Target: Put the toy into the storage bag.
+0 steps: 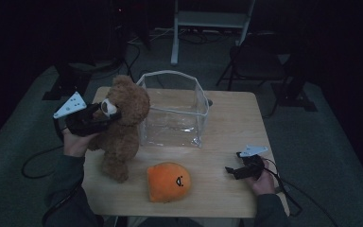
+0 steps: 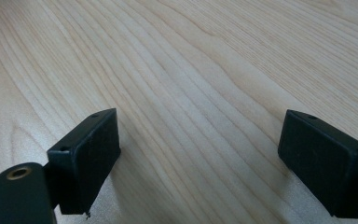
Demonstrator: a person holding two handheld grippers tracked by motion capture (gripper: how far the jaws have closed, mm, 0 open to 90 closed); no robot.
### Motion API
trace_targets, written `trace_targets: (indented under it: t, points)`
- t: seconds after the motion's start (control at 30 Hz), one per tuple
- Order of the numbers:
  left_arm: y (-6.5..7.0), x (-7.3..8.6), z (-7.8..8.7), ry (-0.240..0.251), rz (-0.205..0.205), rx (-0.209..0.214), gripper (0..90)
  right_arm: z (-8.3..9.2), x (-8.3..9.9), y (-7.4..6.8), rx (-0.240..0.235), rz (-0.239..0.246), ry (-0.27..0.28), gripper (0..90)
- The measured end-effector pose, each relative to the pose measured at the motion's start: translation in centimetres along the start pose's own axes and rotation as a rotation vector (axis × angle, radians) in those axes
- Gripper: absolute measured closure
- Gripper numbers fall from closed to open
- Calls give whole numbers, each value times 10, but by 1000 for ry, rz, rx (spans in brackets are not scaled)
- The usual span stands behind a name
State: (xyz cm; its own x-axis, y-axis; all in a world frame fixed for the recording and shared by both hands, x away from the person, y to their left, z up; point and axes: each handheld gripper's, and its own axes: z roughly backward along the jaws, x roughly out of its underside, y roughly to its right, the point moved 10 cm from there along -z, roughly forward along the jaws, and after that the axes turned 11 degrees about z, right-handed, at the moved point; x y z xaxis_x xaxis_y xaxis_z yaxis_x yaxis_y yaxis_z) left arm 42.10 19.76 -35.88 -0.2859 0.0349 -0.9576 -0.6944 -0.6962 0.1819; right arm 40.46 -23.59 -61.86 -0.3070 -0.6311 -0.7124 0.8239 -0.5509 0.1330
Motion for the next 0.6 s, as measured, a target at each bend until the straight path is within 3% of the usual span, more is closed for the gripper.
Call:
trace_targets:
  t: [0.6]
  points:
    - [2, -16, 0, 23, -13, -1, 413, 0, 0, 0, 0, 0, 0, 119]
